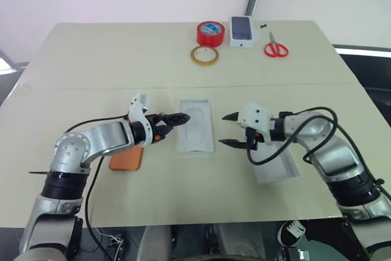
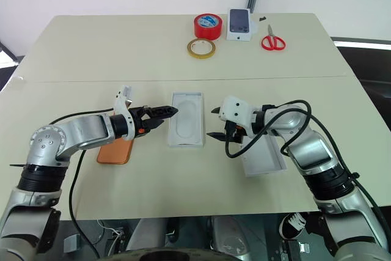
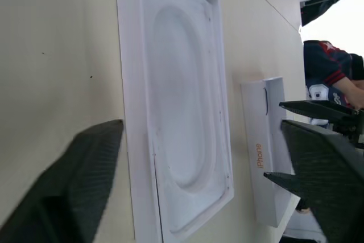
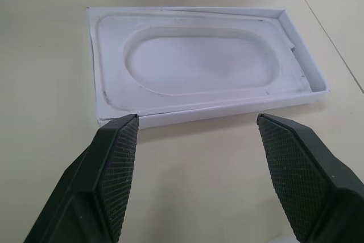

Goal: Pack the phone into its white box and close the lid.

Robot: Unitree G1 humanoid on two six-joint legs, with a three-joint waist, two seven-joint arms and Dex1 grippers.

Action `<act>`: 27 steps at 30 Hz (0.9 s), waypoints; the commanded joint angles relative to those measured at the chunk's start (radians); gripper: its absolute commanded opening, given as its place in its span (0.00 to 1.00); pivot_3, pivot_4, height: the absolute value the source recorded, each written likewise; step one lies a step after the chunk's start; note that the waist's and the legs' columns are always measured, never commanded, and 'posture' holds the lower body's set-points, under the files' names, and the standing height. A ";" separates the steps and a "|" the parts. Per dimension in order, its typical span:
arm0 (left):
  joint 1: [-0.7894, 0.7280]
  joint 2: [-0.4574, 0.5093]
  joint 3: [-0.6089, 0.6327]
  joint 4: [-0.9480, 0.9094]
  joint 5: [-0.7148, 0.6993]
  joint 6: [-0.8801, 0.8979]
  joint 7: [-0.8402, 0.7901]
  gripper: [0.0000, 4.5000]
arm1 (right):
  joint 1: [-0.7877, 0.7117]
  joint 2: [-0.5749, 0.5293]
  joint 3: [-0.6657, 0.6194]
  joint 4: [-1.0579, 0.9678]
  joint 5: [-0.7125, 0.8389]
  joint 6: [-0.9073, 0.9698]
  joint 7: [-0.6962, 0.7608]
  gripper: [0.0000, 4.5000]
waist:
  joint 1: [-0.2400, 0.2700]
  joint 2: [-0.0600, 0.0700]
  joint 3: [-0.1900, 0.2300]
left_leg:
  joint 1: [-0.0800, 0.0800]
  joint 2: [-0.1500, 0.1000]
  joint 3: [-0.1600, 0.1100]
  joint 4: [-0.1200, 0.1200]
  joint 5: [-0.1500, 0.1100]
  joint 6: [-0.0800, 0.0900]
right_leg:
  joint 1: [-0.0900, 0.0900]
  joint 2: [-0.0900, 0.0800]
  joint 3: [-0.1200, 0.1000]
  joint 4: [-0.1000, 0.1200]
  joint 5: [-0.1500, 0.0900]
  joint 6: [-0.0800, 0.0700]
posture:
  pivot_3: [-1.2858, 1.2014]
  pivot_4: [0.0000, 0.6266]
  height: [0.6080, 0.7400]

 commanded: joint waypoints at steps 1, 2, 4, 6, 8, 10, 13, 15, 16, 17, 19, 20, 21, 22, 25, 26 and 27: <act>-0.005 0.016 0.086 -0.068 0.010 -0.034 -0.065 0.99 | -0.057 0.023 -0.016 0.019 -0.010 0.015 -0.034 0.77 | 0.000 0.000 0.000 | 0.000 0.000 0.000 0.000 0.000 0.000 | 0.000 0.000 0.000 0.000 0.000 0.000 | 0.52 0.24 1.00; -0.006 0.021 0.101 -0.080 0.035 -0.039 -0.088 1.00 | -0.071 0.033 -0.017 0.033 -0.013 0.024 -0.045 0.72 | 0.000 0.000 0.000 | 0.000 0.000 0.000 0.000 0.000 0.000 | 0.000 0.000 0.000 0.000 0.000 0.000 | 0.52 0.24 1.00; -0.007 0.040 0.124 -0.101 0.106 -0.047 -0.139 1.00 | -0.104 0.054 -0.012 0.058 -0.017 0.052 -0.063 0.60 | 0.000 0.000 0.000 | 0.000 0.000 0.000 0.000 0.000 0.000 | 0.000 0.000 0.000 0.000 0.000 0.000 | 0.52 0.24 1.00; -0.006 0.070 0.133 -0.119 0.200 -0.049 -0.196 1.00 | -0.130 0.073 0.002 0.073 -0.026 0.070 -0.075 0.36 | 0.001 0.000 0.000 | 0.000 0.000 0.000 0.000 0.000 0.000 | 0.000 0.000 0.000 0.000 0.000 0.000 | 0.52 0.24 1.00; 0.004 0.113 0.137 -0.154 0.342 -0.068 -0.289 1.00 | -0.154 0.100 0.026 0.082 -0.040 0.086 -0.088 0.13 | 0.001 0.000 0.000 | 0.000 0.000 0.000 0.000 0.000 0.000 | 0.000 0.000 0.000 0.000 0.000 0.000 | 0.52 0.24 1.00; 0.035 0.175 0.126 -0.201 0.515 -0.106 -0.407 1.00 | -0.181 0.139 0.058 0.094 -0.058 0.105 -0.107 0.01 | -0.003 0.001 0.000 | 0.000 0.000 0.000 -0.001 0.000 0.000 | -0.001 0.000 0.000 0.000 0.000 0.000 | 0.52 0.24 1.00; 0.109 0.262 0.099 -0.260 0.726 -0.161 -0.583 1.00 | -0.223 0.199 0.103 0.134 -0.104 0.117 -0.154 0.01 | -0.006 0.002 0.001 | 0.000 0.000 0.002 -0.002 0.000 -0.001 | -0.002 0.000 0.001 0.000 0.000 0.000 | 0.52 0.24 1.00; 0.180 0.321 0.083 -0.304 0.851 -0.217 -0.717 1.00 | -0.247 0.237 0.133 0.168 -0.135 0.105 -0.176 0.01 | -0.004 0.003 0.002 | 0.000 0.000 0.002 -0.003 0.001 -0.001 | -0.003 0.000 0.001 0.000 0.000 0.000 | 0.52 0.24 1.00; 0.219 0.341 0.088 -0.321 0.888 -0.237 -0.780 1.00 | -0.264 0.259 0.149 0.201 -0.156 0.098 -0.195 0.01 | -0.004 0.003 0.002 | 0.000 0.000 0.002 -0.004 0.000 -0.001 | -0.003 0.000 0.002 0.000 0.000 0.000 | 0.52 0.24 1.00; 0.252 0.352 0.097 -0.332 0.917 -0.256 -0.831 1.00 | -0.277 0.276 0.162 0.232 -0.176 0.090 -0.211 0.01 | -0.004 0.003 0.002 | 0.000 0.000 0.003 -0.004 0.000 -0.001 | -0.004 0.000 0.002 0.000 0.000 0.000 | 0.52 0.24 1.00; 0.306 0.367 0.117 -0.342 0.954 -0.276 -0.916 1.00 | -0.299 0.301 0.185 0.290 -0.212 0.068 -0.232 0.01 | -0.002 0.003 0.002 | 0.000 0.000 0.003 -0.004 0.000 -0.001 | -0.004 0.000 0.002 0.000 0.000 0.000 | 0.52 0.24 1.00; 0.340 0.379 0.132 -0.347 0.973 -0.286 -0.962 1.00 | -0.311 0.316 0.197 0.324 -0.229 0.062 -0.245 0.01 | 0.000 0.003 0.002 | 0.000 0.000 0.003 -0.004 0.000 -0.001 | -0.004 -0.001 0.002 0.000 0.000 0.000 | 0.52 0.24 1.00; 0.364 0.385 0.144 -0.351 0.988 -0.292 -0.996 1.00 | -0.319 0.327 0.204 0.347 -0.241 0.058 -0.253 0.01 | -0.003 0.003 0.002 | 0.000 0.000 0.003 -0.004 0.000 -0.001 | -0.004 -0.001 0.002 0.000 0.000 0.000 | 0.52 0.24 1.00; 0.401 0.399 0.157 -0.355 1.007 -0.300 -1.039 1.00 | -0.331 0.342 0.214 0.377 -0.254 0.047 -0.261 0.01 | -0.004 0.003 0.002 | 0.000 0.001 0.003 -0.004 0.000 -0.001 | -0.004 -0.001 0.002 0.000 0.000 0.000 | 0.52 0.24 1.00; 0.477 0.419 0.183 -0.372 1.051 -0.314 -1.123 1.00 | -0.356 0.374 0.238 0.446 -0.293 0.019 -0.278 0.01 | -0.007 0.003 0.003 | 0.000 0.001 0.003 -0.004 0.000 0.000 | -0.005 -0.001 0.002 0.001 0.000 -0.001 | 0.52 0.24 1.00; 0.492 0.417 0.189 -0.383 1.059 -0.314 -1.138 1.00 | -0.364 0.383 0.243 0.471 -0.309 0.012 -0.292 0.01 | -0.007 0.004 0.003 | 0.000 0.001 0.003 -0.004 -0.001 0.002 | -0.005 -0.001 0.002 0.001 0.000 -0.001 | 0.52 0.24 1.00; 0.504 0.412 0.195 -0.394 1.064 -0.313 -1.149 1.00 | -0.372 0.386 0.253 0.494 -0.333 0.008 -0.305 0.01 | -0.008 0.004 0.003 | 0.000 0.001 0.003 -0.004 -0.002 0.003 | -0.005 -0.001 0.002 0.001 0.000 -0.001 | 0.52 0.24 1.00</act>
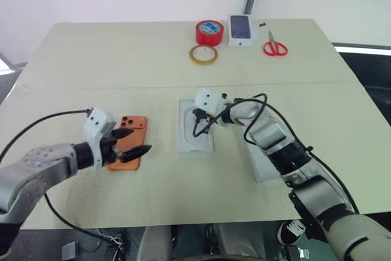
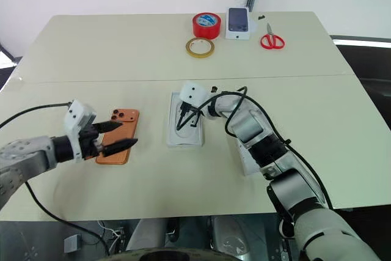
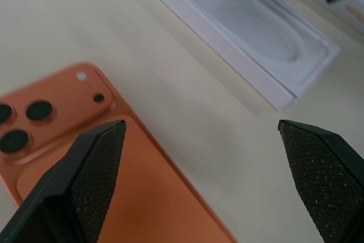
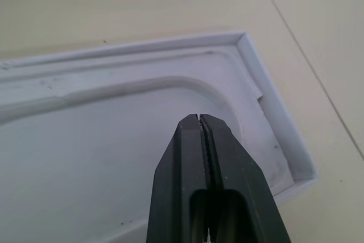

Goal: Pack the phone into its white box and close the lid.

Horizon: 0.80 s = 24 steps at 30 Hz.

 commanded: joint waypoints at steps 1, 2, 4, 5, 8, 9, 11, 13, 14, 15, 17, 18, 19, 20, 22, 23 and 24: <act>0.027 -0.004 0.050 -0.063 0.030 -0.019 -0.053 1.00 | -0.047 0.025 0.021 0.059 -0.070 -0.051 -0.050 0.01 | 0.000 0.000 0.000 | 0.000 0.000 0.000 0.000 0.000 0.000 | 0.000 0.000 0.000 0.000 0.000 0.000 | 0.52 0.24 1.00; 0.032 -0.011 0.053 -0.070 0.036 -0.017 -0.055 1.00 | -0.050 0.027 0.023 0.073 -0.083 -0.067 -0.058 0.01 | 0.000 0.000 0.000 | -0.001 0.000 0.000 0.000 -0.001 0.001 | -0.001 0.000 0.000 0.001 0.000 0.000 | 0.52 0.24 1.00; 0.036 -0.026 0.058 -0.077 0.047 -0.008 -0.050 1.00 | -0.054 0.042 0.007 0.099 -0.096 -0.091 -0.092 0.01 | 0.001 0.000 0.000 | -0.001 0.000 0.000 0.001 -0.001 0.002 | -0.002 0.000 0.000 0.002 0.000 0.000 | 0.52 0.24 1.00; 0.036 -0.034 0.061 -0.079 0.049 -0.002 -0.047 1.00 | -0.054 0.047 -0.001 0.105 -0.100 -0.098 -0.104 0.01 | 0.000 0.000 0.000 | -0.002 0.000 0.000 0.001 -0.001 0.002 | -0.002 0.000 0.000 0.002 0.000 0.000 | 0.52 0.24 1.00; 0.036 -0.059 0.067 -0.089 0.051 0.015 -0.039 1.00 | -0.044 0.042 -0.001 0.101 -0.117 -0.133 -0.115 0.01 | -0.001 0.000 0.000 | -0.007 0.000 0.000 0.002 -0.001 0.003 | -0.008 0.000 0.000 0.006 0.000 0.000 | 0.52 0.24 1.00; 0.036 -0.066 0.069 -0.095 0.053 0.019 -0.037 1.00 | -0.035 0.036 0.001 0.089 -0.119 -0.143 -0.108 0.01 | -0.001 0.000 0.000 | -0.012 0.000 0.000 0.004 -0.001 0.002 | -0.014 0.000 0.000 0.009 0.000 0.000 | 0.52 0.24 1.00; 0.035 -0.078 0.073 -0.102 0.058 0.026 -0.034 1.00 | -0.023 0.030 0.001 0.072 -0.125 -0.156 -0.102 0.01 | -0.001 0.000 0.000 | -0.016 0.000 0.000 0.005 -0.001 0.002 | -0.018 0.000 0.000 0.012 0.000 0.000 | 0.52 0.24 1.00; 0.034 -0.091 0.080 -0.104 0.058 0.035 -0.025 1.00 | -0.013 0.023 -0.001 0.058 -0.133 -0.179 -0.104 0.01 | -0.002 0.000 0.000 | -0.016 0.000 0.000 0.005 -0.001 0.002 | -0.018 0.000 0.000 0.013 0.000 0.000 | 0.52 0.24 1.00; 0.032 -0.098 0.085 -0.104 0.054 0.044 -0.016 1.00 | -0.006 0.020 -0.005 0.043 -0.126 -0.185 -0.095 0.01 | -0.002 0.000 0.000 | -0.015 0.001 0.000 0.005 -0.001 0.002 | -0.018 0.000 0.000 0.013 0.000 0.000 | 0.52 0.24 1.00; 0.030 -0.104 0.088 -0.104 0.052 0.051 -0.010 1.00 | -0.002 0.019 -0.009 0.033 -0.121 -0.188 -0.087 0.01 | -0.003 0.000 0.000 | -0.015 0.001 0.000 0.005 -0.001 0.002 | -0.018 0.000 0.000 0.013 0.000 0.000 | 0.52 0.24 1.00; 0.027 -0.119 0.102 -0.100 0.050 0.062 0.007 1.00 | 0.007 0.018 -0.020 0.003 -0.105 -0.224 -0.077 0.01 | -0.004 0.000 0.000 | -0.015 0.001 0.000 0.005 -0.001 0.002 | -0.018 0.000 0.000 0.013 0.000 0.000 | 0.52 0.24 1.00; 0.009 -0.140 0.133 -0.077 0.014 0.098 0.046 1.00 | 0.015 0.019 -0.031 -0.033 -0.080 -0.225 -0.055 0.01 | -0.005 0.000 0.000 | -0.015 0.001 0.000 0.005 -0.001 0.002 | -0.018 0.000 0.000 0.013 0.000 0.000 | 0.52 0.24 1.00; -0.013 -0.166 0.175 -0.045 -0.035 0.144 0.104 1.00 | 0.022 0.021 -0.041 -0.069 -0.059 -0.223 -0.037 0.01 | -0.005 0.000 0.000 | -0.015 0.001 0.000 0.005 -0.001 0.002 | -0.018 0.000 0.000 0.013 0.000 0.000 | 0.52 0.24 1.00; -0.036 -0.188 0.212 -0.012 -0.064 0.188 0.165 1.00 | 0.027 0.022 -0.046 -0.100 -0.047 -0.214 -0.019 0.01 | -0.004 0.000 0.000 | -0.015 0.001 0.000 0.005 -0.001 0.002 | -0.018 0.000 0.000 0.013 0.000 0.000 | 0.52 0.24 1.00; -0.066 -0.218 0.271 0.035 -0.088 0.261 0.268 1.00 | 0.041 0.030 -0.046 -0.165 -0.014 -0.177 0.027 0.01 | -0.009 -0.001 0.000 | -0.015 0.001 0.000 0.006 -0.001 0.002 | -0.018 0.001 0.000 0.014 0.000 0.000 | 0.52 0.24 1.00; -0.075 -0.226 0.295 0.049 -0.103 0.294 0.304 1.00 | 0.048 0.036 -0.044 -0.199 0.006 -0.150 0.050 0.01 | -0.012 -0.001 0.000 | -0.015 0.001 0.000 0.006 -0.001 0.002 | -0.018 0.001 0.000 0.014 0.000 0.000 | 0.52 0.24 1.00; -0.083 -0.232 0.312 0.056 -0.117 0.320 0.327 1.00 | 0.053 0.041 -0.042 -0.223 0.019 -0.130 0.064 0.01 | -0.018 -0.001 0.000 | -0.015 0.001 0.000 0.006 -0.001 0.002 | -0.018 0.001 0.000 0.014 0.000 0.000 | 0.52 0.24 1.00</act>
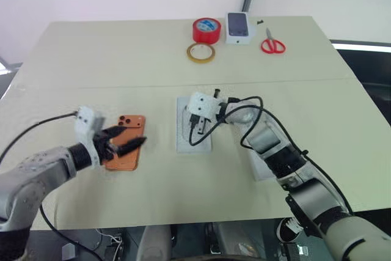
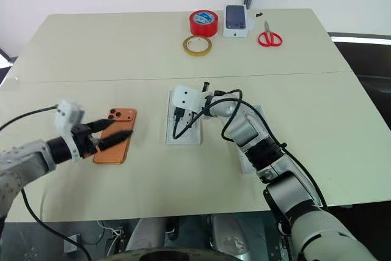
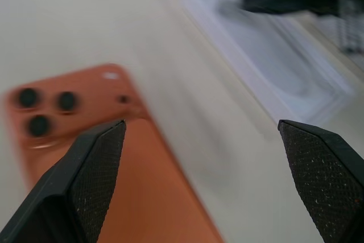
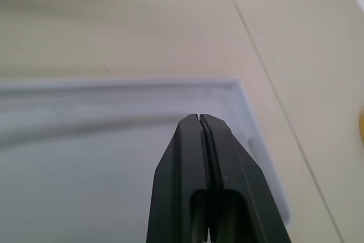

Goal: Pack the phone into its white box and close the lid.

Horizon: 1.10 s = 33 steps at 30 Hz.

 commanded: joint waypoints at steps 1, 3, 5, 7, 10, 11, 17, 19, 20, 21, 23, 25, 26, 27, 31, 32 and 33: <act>-0.033 -0.011 0.098 0.039 -0.052 0.136 0.150 1.00 | 0.013 0.027 -0.010 -0.142 0.070 0.081 0.066 0.01 | -0.008 0.000 0.000 | 0.000 0.000 0.000 0.000 0.000 0.000 | 0.000 0.000 0.000 0.000 0.000 0.000 | 0.52 0.24 1.00; -0.072 -0.013 0.135 0.094 -0.087 0.248 0.235 1.00 | 0.013 0.042 0.036 -0.190 0.053 0.147 0.085 0.01 | -0.010 -0.001 0.000 | 0.000 0.000 0.000 0.000 0.000 0.000 | 0.000 0.000 0.000 0.000 0.000 0.000 | 0.52 0.24 1.00; -0.104 -0.011 0.161 0.136 -0.125 0.335 0.268 1.00 | 0.014 0.061 0.083 -0.214 0.033 0.189 0.097 0.01 | -0.012 -0.001 0.000 | 0.000 0.000 0.000 0.000 0.000 0.000 | 0.000 0.000 0.000 0.001 0.000 0.000 | 0.52 0.24 1.00; -0.136 -0.006 0.169 0.159 -0.158 0.413 0.281 1.00 | 0.008 0.071 0.132 -0.221 0.012 0.212 0.111 0.01 | -0.011 -0.001 -0.001 | 0.000 0.000 0.000 0.000 0.000 0.000 | 0.000 0.000 0.000 0.001 0.000 0.000 | 0.52 0.24 1.00; -0.166 0.000 0.160 0.172 -0.182 0.505 0.276 1.00 | -0.022 0.098 0.185 -0.184 -0.021 0.255 0.115 0.01 | -0.011 -0.002 -0.001 | 0.000 0.000 0.000 0.001 0.000 -0.001 | 0.000 0.000 0.000 0.001 0.000 0.000 | 0.52 0.24 1.00; -0.173 -0.003 0.158 0.177 -0.185 0.528 0.273 1.00 | -0.033 0.112 0.192 -0.163 -0.023 0.263 0.114 0.01 | -0.011 -0.002 -0.001 | 0.000 0.000 0.000 0.001 0.001 -0.002 | 0.000 0.000 0.000 0.001 0.000 0.000 | 0.52 0.24 1.00; -0.206 -0.065 0.161 0.208 -0.213 0.644 0.261 1.00 | -0.110 0.172 0.250 -0.018 -0.068 0.261 0.115 0.01 | -0.010 -0.002 -0.001 | 0.001 0.000 0.000 0.002 0.003 -0.005 | 0.000 0.000 0.000 0.001 0.000 0.000 | 0.52 0.24 1.00; -0.207 -0.097 0.157 0.216 -0.236 0.664 0.262 1.00 | -0.128 0.196 0.260 0.026 -0.075 0.246 0.115 0.01 | -0.008 -0.002 -0.001 | 0.001 0.000 0.000 0.002 0.003 -0.006 | 0.001 0.000 0.000 0.001 0.000 0.000 | 0.52 0.24 1.00; -0.202 -0.109 0.144 0.210 -0.248 0.667 0.268 1.00 | -0.137 0.203 0.268 0.043 -0.082 0.235 0.118 0.01 | -0.008 -0.002 -0.001 | 0.001 0.000 0.000 0.002 0.003 -0.006 | 0.001 0.000 0.000 0.001 0.000 0.000 | 0.52 0.24 1.00; -0.198 -0.115 0.134 0.204 -0.255 0.667 0.274 1.00 | -0.142 0.208 0.272 0.055 -0.088 0.227 0.121 0.01 | -0.007 -0.002 -0.001 | 0.001 -0.001 0.000 0.002 0.003 -0.006 | 0.001 -0.001 0.000 0.001 0.000 0.000 | 0.52 0.24 1.00; -0.197 -0.138 0.124 0.203 -0.288 0.667 0.288 1.00 | -0.155 0.216 0.286 0.083 -0.104 0.199 0.124 0.01 | -0.006 -0.002 -0.001 | 0.001 -0.001 0.000 0.003 0.003 -0.006 | 0.002 -0.001 0.000 0.001 0.000 0.000 | 0.52 0.24 1.00; -0.204 -0.166 0.122 0.209 -0.329 0.667 0.309 1.00 | -0.165 0.229 0.294 0.109 -0.111 0.183 0.128 0.01 | -0.001 -0.002 -0.002 | 0.002 -0.001 0.000 0.004 0.003 -0.006 | 0.003 -0.001 0.000 0.001 0.000 0.000 | 0.52 0.24 1.00; -0.205 -0.177 0.117 0.206 -0.343 0.667 0.322 1.00 | -0.169 0.234 0.298 0.121 -0.117 0.173 0.127 0.01 | 0.001 -0.002 -0.002 | 0.002 -0.001 -0.001 0.004 0.003 -0.006 | 0.003 -0.001 0.000 0.001 0.000 0.000 | 0.52 0.24 1.00; -0.204 -0.186 0.112 0.203 -0.355 0.667 0.335 1.00 | -0.170 0.239 0.299 0.130 -0.122 0.165 0.126 0.01 | 0.003 -0.002 -0.002 | 0.002 -0.001 -0.001 0.005 0.003 -0.006 | 0.003 -0.001 0.000 0.001 0.000 0.000 | 0.52 0.24 1.00; -0.196 -0.221 0.097 0.186 -0.412 0.667 0.384 1.00 | -0.167 0.250 0.290 0.141 -0.130 0.154 0.127 0.01 | 0.010 -0.003 -0.004 | 0.002 -0.001 -0.001 0.006 0.003 -0.005 | 0.004 -0.001 0.000 0.001 0.000 0.000 | 0.52 0.24 1.00; -0.192 -0.227 0.094 0.182 -0.427 0.667 0.394 1.00 | -0.165 0.249 0.289 0.141 -0.131 0.152 0.129 0.01 | 0.011 -0.003 -0.004 | 0.002 -0.001 -0.001 0.006 0.003 -0.005 | 0.004 -0.001 0.000 0.001 0.000 0.000 | 0.52 0.24 1.00; -0.189 -0.232 0.090 0.179 -0.443 0.667 0.404 1.00 | -0.163 0.248 0.288 0.139 -0.132 0.150 0.130 0.01 | 0.012 -0.003 -0.004 | 0.002 -0.001 -0.001 0.006 0.003 -0.005 | 0.004 -0.001 0.000 0.001 0.000 0.000 | 0.52 0.24 1.00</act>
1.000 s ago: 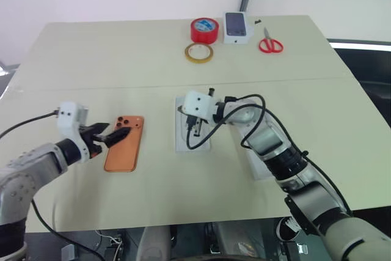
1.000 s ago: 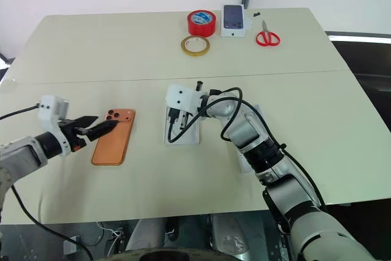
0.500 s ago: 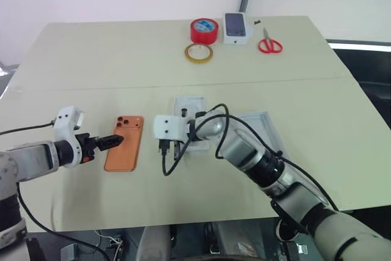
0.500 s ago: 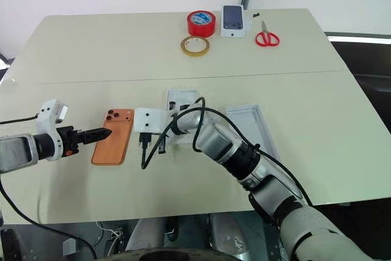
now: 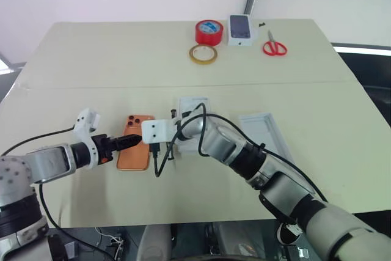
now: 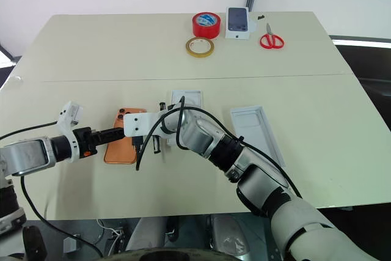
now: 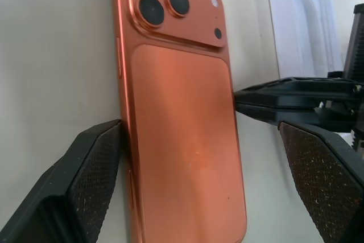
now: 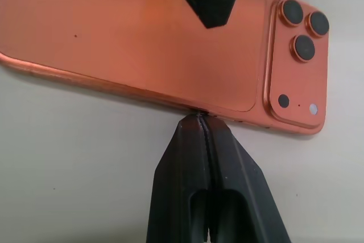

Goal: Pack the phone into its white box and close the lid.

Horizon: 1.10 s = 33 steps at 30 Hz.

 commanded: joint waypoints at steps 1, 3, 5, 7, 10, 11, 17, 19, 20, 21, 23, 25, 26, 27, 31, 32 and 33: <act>0.036 -0.045 -0.098 -0.012 -0.095 0.049 0.029 1.00 | -0.009 0.022 -0.003 -0.009 -0.007 -0.020 0.005 0.01 | 0.002 0.000 0.000 | 0.000 0.000 0.000 0.000 0.000 0.000 | 0.000 0.000 0.000 0.000 0.000 0.000 | 0.52 0.24 1.00; 0.039 -0.057 -0.106 -0.011 -0.137 0.038 0.055 1.00 | -0.005 0.015 -0.007 -0.013 -0.008 -0.027 0.009 0.01 | 0.003 0.000 0.000 | 0.000 0.000 0.000 0.000 0.000 0.000 | 0.000 0.000 0.000 0.000 0.000 0.000 | 0.52 0.24 1.00; 0.039 -0.055 -0.114 0.001 -0.179 0.015 0.082 1.00 | -0.004 0.010 -0.011 -0.012 -0.009 -0.032 0.011 0.01 | 0.003 0.000 0.000 | 0.000 0.000 0.000 0.000 0.000 0.000 | 0.000 0.000 0.000 0.000 0.000 0.000 | 0.52 0.24 1.00; 0.036 -0.042 -0.117 0.014 -0.204 -0.009 0.111 1.00 | -0.003 0.007 -0.014 -0.011 -0.010 -0.034 0.011 0.01 | 0.004 0.000 0.000 | 0.000 0.000 0.000 0.000 0.000 0.000 | 0.000 0.000 0.000 0.000 0.000 0.000 | 0.52 0.24 1.00; 0.042 -0.018 -0.116 0.035 -0.244 -0.066 0.166 1.00 | 0.002 0.002 -0.017 -0.015 -0.012 -0.031 0.010 0.01 | 0.003 0.000 0.000 | 0.000 0.000 0.000 0.001 0.000 0.000 | 0.000 0.000 0.000 0.000 0.000 0.000 | 0.52 0.24 1.00; 0.046 -0.009 -0.112 0.043 -0.262 -0.090 0.187 1.00 | 0.006 0.000 -0.018 -0.018 -0.012 -0.028 0.009 0.01 | 0.003 0.000 0.000 | 0.000 0.000 0.000 0.001 0.000 0.000 | 0.000 0.000 0.000 0.000 0.000 0.000 | 0.52 0.24 1.00; 0.114 0.054 -0.132 0.046 -0.436 -0.249 0.313 1.00 | 0.023 -0.011 -0.025 -0.039 -0.013 -0.017 0.007 0.01 | 0.000 0.000 0.000 | 0.000 0.000 0.000 0.001 0.000 0.000 | 0.000 0.000 0.000 0.000 0.000 0.000 | 0.52 0.24 1.00; 0.140 0.077 -0.151 0.036 -0.488 -0.295 0.340 1.00 | 0.026 -0.013 -0.027 -0.044 -0.014 -0.016 0.007 0.01 | -0.002 0.000 0.000 | 0.000 0.000 0.000 0.000 0.000 0.000 | 0.000 0.000 0.000 0.000 0.000 0.000 | 0.52 0.24 1.00; 0.154 0.089 -0.161 0.031 -0.510 -0.317 0.352 1.00 | 0.028 -0.014 -0.028 -0.047 -0.014 -0.014 0.007 0.01 | -0.003 0.000 0.000 | 0.000 0.001 0.000 0.000 0.000 0.000 | 0.000 0.000 0.000 0.000 0.000 0.000 | 0.52 0.24 1.00; 0.174 0.100 -0.168 0.025 -0.528 -0.340 0.363 1.00 | 0.029 -0.016 -0.030 -0.050 -0.013 -0.013 0.006 0.01 | -0.004 0.000 0.000 | 0.000 0.001 0.000 0.000 0.000 0.000 | 0.000 0.001 0.000 0.000 0.000 0.000 | 0.52 0.24 1.00; 0.231 0.111 -0.170 0.005 -0.553 -0.382 0.380 0.88 | 0.028 -0.021 -0.035 -0.050 -0.013 -0.015 0.005 0.00 | -0.012 0.000 0.000 | 0.000 0.001 0.000 0.000 0.000 0.000 | 0.000 0.001 0.000 0.000 0.000 0.000 | 0.52 0.24 1.00; 0.266 0.124 -0.175 -0.015 -0.577 -0.420 0.384 0.72 | 0.027 -0.024 -0.037 -0.051 -0.013 -0.016 0.005 0.00 | -0.016 0.000 0.000 | 0.000 0.001 0.000 0.000 0.000 0.000 | 0.000 0.001 0.000 0.000 0.000 0.000 | 0.52 0.24 1.00; 0.276 0.133 -0.180 -0.021 -0.588 -0.436 0.386 0.59 | 0.028 -0.025 -0.036 -0.053 -0.013 -0.016 0.006 0.00 | -0.018 0.000 0.000 | 0.000 0.001 -0.001 0.000 0.000 0.000 | 0.000 0.001 0.000 0.000 0.000 0.000 | 0.52 0.24 1.00; 0.286 0.139 -0.183 -0.025 -0.595 -0.453 0.387 0.59 | 0.028 -0.026 -0.036 -0.054 -0.013 -0.017 0.005 0.00 | -0.018 0.000 0.000 | 0.000 0.001 -0.001 0.000 0.000 0.000 | 0.000 0.001 0.000 0.000 0.000 0.000 | 0.52 0.24 1.00; 0.322 0.163 -0.185 -0.032 -0.626 -0.516 0.393 0.59 | 0.032 -0.027 -0.036 -0.061 -0.014 -0.015 0.006 0.00 | -0.019 0.000 0.000 | 0.000 0.001 -0.001 0.000 0.000 0.000 | 0.000 0.001 0.000 0.000 0.000 0.000 | 0.52 0.24 1.00; 0.330 0.169 -0.186 -0.034 -0.634 -0.528 0.394 0.59 | 0.033 -0.028 -0.036 -0.063 -0.014 -0.014 0.006 0.00 | -0.020 0.000 0.000 | 0.000 0.001 -0.001 0.000 0.000 0.000 | 0.000 0.001 0.000 0.000 0.000 0.000 | 0.52 0.24 1.00; 0.336 0.174 -0.187 -0.036 -0.642 -0.539 0.394 0.59 | 0.034 -0.028 -0.036 -0.065 -0.013 -0.014 0.006 0.00 | -0.021 0.000 0.000 | 0.000 0.001 -0.001 0.000 0.000 0.000 | 0.000 0.001 0.000 0.000 0.000 0.000 | 0.52 0.24 1.00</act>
